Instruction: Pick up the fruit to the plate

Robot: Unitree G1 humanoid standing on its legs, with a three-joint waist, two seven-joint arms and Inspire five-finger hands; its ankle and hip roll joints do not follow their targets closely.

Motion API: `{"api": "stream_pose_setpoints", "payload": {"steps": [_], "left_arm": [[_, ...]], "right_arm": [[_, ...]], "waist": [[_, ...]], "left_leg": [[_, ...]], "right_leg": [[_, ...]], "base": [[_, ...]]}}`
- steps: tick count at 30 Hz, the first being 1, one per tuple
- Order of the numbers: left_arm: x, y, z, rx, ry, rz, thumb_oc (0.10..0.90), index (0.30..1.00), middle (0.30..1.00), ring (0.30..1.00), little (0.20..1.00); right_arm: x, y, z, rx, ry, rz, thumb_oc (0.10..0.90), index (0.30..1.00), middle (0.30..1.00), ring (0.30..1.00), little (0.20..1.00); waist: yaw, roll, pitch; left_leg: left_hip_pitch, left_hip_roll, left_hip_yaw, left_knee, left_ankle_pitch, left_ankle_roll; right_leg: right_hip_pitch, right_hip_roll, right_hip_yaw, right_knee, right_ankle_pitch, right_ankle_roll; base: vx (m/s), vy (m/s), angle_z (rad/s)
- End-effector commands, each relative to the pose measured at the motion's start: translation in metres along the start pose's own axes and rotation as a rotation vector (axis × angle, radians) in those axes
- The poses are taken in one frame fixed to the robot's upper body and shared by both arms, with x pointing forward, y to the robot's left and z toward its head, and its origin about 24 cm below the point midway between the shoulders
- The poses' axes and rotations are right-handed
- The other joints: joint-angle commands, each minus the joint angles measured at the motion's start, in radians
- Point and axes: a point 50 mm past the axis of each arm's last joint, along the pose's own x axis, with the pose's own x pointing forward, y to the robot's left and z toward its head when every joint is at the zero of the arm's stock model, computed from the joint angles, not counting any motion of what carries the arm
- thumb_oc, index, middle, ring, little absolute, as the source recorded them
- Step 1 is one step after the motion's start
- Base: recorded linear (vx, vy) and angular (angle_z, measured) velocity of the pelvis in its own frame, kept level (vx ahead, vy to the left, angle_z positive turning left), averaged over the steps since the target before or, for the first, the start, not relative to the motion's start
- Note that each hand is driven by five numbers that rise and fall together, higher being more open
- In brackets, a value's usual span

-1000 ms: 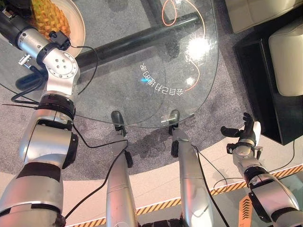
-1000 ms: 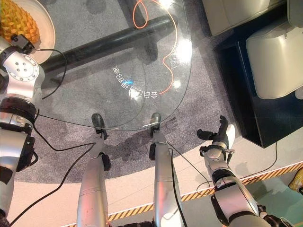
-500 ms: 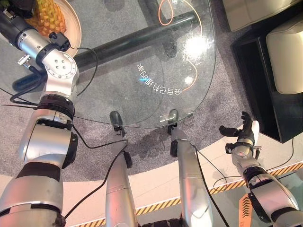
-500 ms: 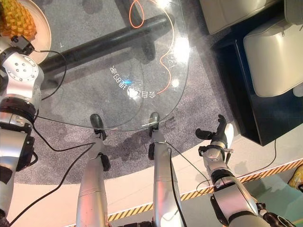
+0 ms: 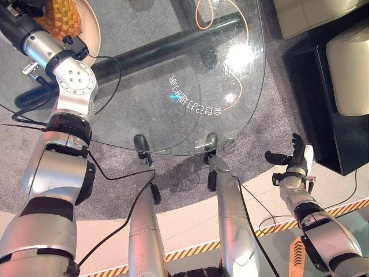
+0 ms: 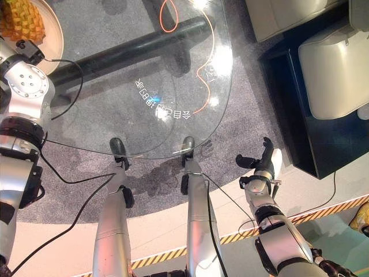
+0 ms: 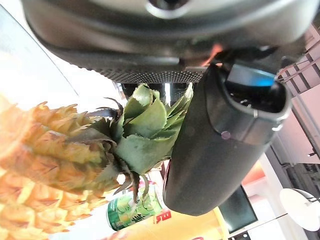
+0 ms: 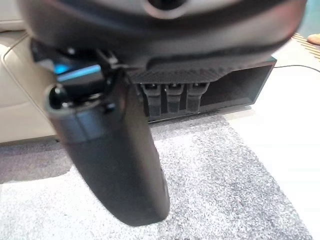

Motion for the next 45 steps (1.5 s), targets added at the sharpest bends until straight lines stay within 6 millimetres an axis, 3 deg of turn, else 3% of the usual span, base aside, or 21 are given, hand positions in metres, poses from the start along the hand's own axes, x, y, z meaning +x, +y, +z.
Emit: {"api": "stream_pose_setpoints", "payload": {"steps": [1,4,5,30,34,40,45], "left_arm": [[0.025,0.003,0.039,-0.151,-0.2,0.013,0.679,0.796,0.796,0.796,0.779],[0.02,0.004,0.035,-0.161,-0.188,-0.007,0.731,0.841,0.841,0.841,0.831],[0.018,0.005,0.034,-0.165,-0.185,-0.019,0.8,0.9,0.9,0.9,0.9],[-0.016,0.011,0.019,-0.239,-0.135,-0.126,0.8,0.9,0.9,0.9,0.9],[-0.017,0.015,0.009,-0.355,-0.005,-0.222,0.8,0.9,0.9,0.9,0.9],[-0.028,0.032,-0.009,-0.521,0.168,-0.185,0.8,0.9,0.9,0.9,0.9],[-0.047,0.05,-0.038,-0.568,0.365,-0.189,0.8,0.9,0.9,0.9,0.9]], "right_arm": [[-0.007,-0.025,-0.031,-0.064,0.044,-0.107,0.8,0.9,0.9,0.9,0.9],[-0.007,-0.024,-0.031,-0.061,0.046,-0.108,0.8,0.9,0.9,0.9,0.9],[-0.007,-0.024,-0.032,-0.06,0.051,-0.11,0.8,0.9,0.9,0.9,0.9],[-0.012,-0.026,-0.04,-0.035,0.08,-0.14,0.8,0.9,0.9,0.9,0.9],[-0.015,-0.027,-0.046,-0.031,0.097,-0.152,0.8,0.9,0.9,0.9,0.9],[-0.022,-0.028,-0.058,-0.028,0.13,-0.172,0.8,0.9,0.9,0.9,0.9],[-0.029,-0.039,-0.076,-0.037,0.189,-0.193,0.8,0.9,0.9,0.9,0.9]], "waist": [[0.029,-0.021,-0.025],[0.036,-0.022,-0.025],[0.04,-0.021,-0.025],[0.071,-0.004,-0.025],[0.082,0.001,-0.025],[0.1,0.012,-0.025],[0.119,0.027,-0.025]], "left_leg": [[0.014,-0.035,0.03,0.182,-0.211,0.023],[0.016,-0.034,0.026,0.175,-0.207,0.022],[0.021,-0.035,0.026,0.169,-0.205,0.022],[0.102,-0.045,0.025,0.106,-0.186,0.021],[0.163,-0.046,0.026,0.072,-0.178,0.019],[0.287,-0.042,0.031,-0.009,-0.156,0.013],[0.467,-0.049,0.034,-0.096,-0.132,0.01]], "right_leg": [[0.064,0.047,0.019,-0.119,0.043,0.02],[0.07,0.046,0.014,-0.123,0.044,0.022],[0.075,0.046,0.011,-0.126,0.045,0.022],[0.15,0.033,-0.007,-0.156,0.052,0.028],[0.213,0.025,-0.015,-0.178,0.055,0.035],[0.331,0.002,-0.029,-0.238,0.068,0.051],[0.52,-0.025,-0.04,-0.315,0.086,0.068]], "base": [[-0.03,-0.037,0.02],[-0.03,-0.031,0.03],[0.0,0.0,0.0],[-0.01,-0.006,0.01],[-0.01,-0.03,0.01],[0.01,-0.036,0.02],[0.03,-0.044,0.07]]}}
